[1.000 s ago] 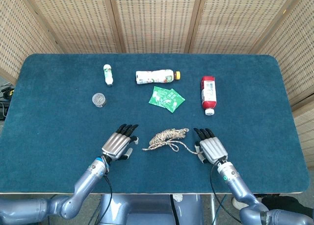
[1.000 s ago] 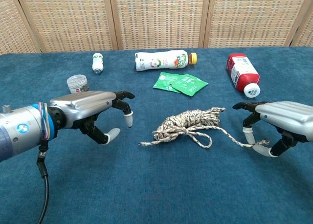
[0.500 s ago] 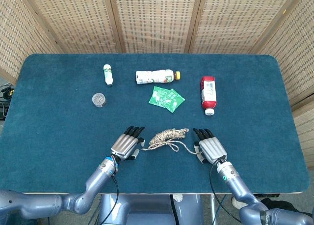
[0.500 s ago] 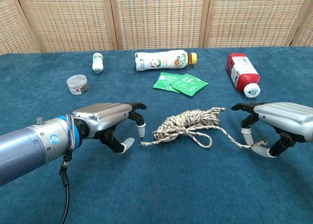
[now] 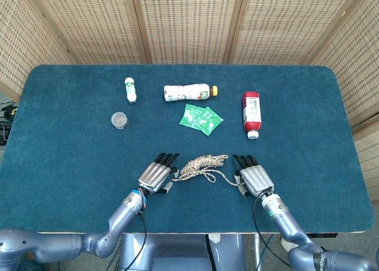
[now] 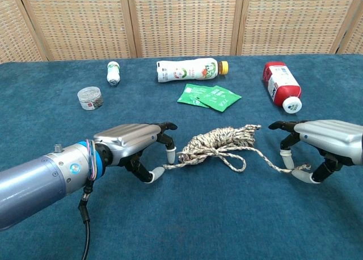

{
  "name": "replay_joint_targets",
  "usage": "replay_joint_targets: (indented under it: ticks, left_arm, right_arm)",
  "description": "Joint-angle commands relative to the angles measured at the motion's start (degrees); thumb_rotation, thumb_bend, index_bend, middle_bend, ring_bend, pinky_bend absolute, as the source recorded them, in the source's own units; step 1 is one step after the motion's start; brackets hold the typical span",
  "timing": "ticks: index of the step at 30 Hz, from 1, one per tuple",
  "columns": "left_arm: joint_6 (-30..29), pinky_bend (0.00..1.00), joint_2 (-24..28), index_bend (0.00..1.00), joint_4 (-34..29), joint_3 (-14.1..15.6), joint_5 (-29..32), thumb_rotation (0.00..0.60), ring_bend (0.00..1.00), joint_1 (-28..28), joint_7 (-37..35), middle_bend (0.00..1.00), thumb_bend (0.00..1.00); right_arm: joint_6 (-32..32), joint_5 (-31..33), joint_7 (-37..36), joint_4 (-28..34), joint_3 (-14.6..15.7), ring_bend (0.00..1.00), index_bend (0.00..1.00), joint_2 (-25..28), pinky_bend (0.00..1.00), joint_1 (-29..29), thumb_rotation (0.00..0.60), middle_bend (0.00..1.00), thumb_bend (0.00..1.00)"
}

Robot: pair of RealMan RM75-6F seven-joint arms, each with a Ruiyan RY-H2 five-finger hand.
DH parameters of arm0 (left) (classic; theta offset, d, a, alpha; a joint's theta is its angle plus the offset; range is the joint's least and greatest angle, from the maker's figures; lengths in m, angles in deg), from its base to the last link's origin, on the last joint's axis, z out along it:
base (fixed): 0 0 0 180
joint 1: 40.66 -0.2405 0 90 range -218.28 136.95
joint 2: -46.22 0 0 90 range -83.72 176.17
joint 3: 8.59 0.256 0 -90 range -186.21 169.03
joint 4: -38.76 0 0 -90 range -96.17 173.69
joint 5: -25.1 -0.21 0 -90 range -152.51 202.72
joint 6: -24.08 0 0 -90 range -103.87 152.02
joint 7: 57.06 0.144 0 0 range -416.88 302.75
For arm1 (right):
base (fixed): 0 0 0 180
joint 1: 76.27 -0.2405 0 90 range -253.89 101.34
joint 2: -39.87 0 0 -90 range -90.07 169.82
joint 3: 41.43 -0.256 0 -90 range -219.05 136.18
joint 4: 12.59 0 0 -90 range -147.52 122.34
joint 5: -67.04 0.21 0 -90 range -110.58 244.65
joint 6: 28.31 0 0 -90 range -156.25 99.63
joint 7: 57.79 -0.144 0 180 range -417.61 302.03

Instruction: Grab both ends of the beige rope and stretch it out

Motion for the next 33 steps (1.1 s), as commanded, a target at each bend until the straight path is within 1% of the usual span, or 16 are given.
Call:
replay_joint_targets:
  ticks: [1,3,9,13,19,26,33]
  left_arm:
    - [-0.10,0.00,-0.24,0.43,0.29,0.09,-0.13,0.600,0.00,0.06,-0.46,0.00,0.44]
    - [0.00,0.00,-0.28,0.43,0.36,0.20,-0.14,0.600,0.00,0.11,-0.60,0.00,0.42]
    - [-0.37,0.00,-0.68,0.44,0.48,0.31,0.00,0.600,0.00,0.12,-0.82,0.00,0.42]
    - [-0.67,0.00,-1.33,0.46,1.52,0.05,0.48,0.600,0.00,0.24,-0.74,0.00,0.42]
    - [-0.22,0.00,-2.47,0.47,3.62,-0.15,-0.38,0.600,0.00,0.19,-3.55,0.00,0.42]
    - [-0.67,0.00,-3.33,0.51,4.91,0.06,-1.89,0.600,0.00,0.02,-5.02,0.00,0.45]
    - [-0.97,0.00,-3.89,0.51,5.53,-0.09,-2.04,0.600,0.00,-0.04,-4.99,0.00,0.47]
  right_arm:
    - [0.07,-0.05,-0.06,0.05,0.00,0.00,0.66,0.03,0.00,0.00,0.600,0.00,0.50]
    - [0.12,-0.06,-0.09,0.08,0.00,0.00,0.66,0.04,0.00,0.00,0.600,0.00,0.50]
    - [0.22,-0.19,-0.24,0.02,0.05,0.00,0.66,0.06,0.00,0.00,0.600,0.00,0.50]
    - [0.23,-0.23,-0.50,-0.06,0.05,0.00,0.66,0.09,0.00,0.01,0.600,0.00,0.50]
    - [0.32,-0.39,-0.61,-0.20,0.09,0.00,0.66,-0.02,0.00,-0.02,0.600,0.00,0.50]
    - [0.31,-0.52,-0.90,-0.35,0.11,0.00,0.66,-0.06,0.00,-0.03,0.600,0.00,0.50]
    - [0.31,-0.55,-1.01,-0.40,0.15,0.00,0.66,-0.03,0.00,-0.02,0.600,0.00,0.50]
